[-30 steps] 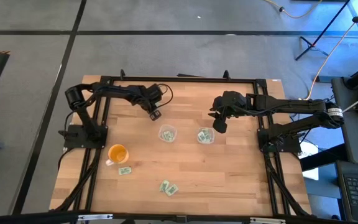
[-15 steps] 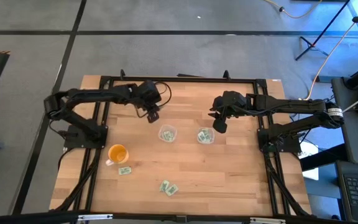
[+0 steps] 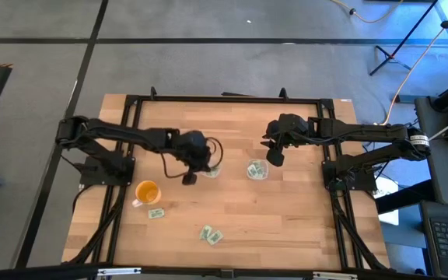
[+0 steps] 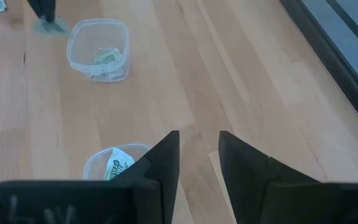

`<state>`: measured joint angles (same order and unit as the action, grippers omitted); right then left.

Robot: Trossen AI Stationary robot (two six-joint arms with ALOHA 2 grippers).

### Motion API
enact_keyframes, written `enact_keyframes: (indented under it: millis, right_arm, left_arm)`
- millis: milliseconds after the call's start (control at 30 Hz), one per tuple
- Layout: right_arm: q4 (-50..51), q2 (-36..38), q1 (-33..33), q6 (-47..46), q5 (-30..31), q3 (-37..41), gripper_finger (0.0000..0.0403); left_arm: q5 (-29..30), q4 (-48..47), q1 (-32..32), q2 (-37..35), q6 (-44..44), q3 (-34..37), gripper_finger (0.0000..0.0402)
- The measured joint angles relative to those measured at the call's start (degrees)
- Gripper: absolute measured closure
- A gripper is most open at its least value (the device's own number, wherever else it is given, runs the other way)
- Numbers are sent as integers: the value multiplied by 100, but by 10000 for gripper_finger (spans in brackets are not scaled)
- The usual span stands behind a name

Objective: Pick and place Stevia / Truvia into bins
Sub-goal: Put the stevia packet into the left transparent container, then put the top stevia packet into the left transparent container

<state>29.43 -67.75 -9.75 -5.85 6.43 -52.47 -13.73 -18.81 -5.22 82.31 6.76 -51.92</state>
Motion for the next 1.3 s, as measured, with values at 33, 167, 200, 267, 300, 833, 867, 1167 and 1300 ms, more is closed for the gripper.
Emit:
enact_keyframes:
  millis: [33,167,200,267,300,833,867,1167,1300]
  right_arm:
    - [-2,0,-1,-3,0,0,287]
    - [2,0,-1,-131,-1,0,287]
    - [2,0,-1,-153,1,0,287]
    - [13,0,0,-166,-1,0,287]
    - [13,0,1,-164,-1,0,287]
    - [131,0,1,-293,-3,0,287]
    - [159,0,-1,-286,-1,0,287]
    - [292,0,1,-5,-1,0,287]
    - [302,0,1,17,-1,0,287]
  left_arm:
    - [182,1,93,54,-7,0,396]
    - [1216,85,345,267,-131,0,395]
    - [1393,82,370,329,-142,0,395]
    - [1552,71,384,459,-168,0,394]
    - [1564,71,395,518,-202,0,394]
    - [2177,68,411,850,-704,0,362]
    - [2227,63,409,850,-685,0,356]
    - [2005,-306,480,804,-743,-370,321]
    - [1828,-987,739,604,-752,-761,313]
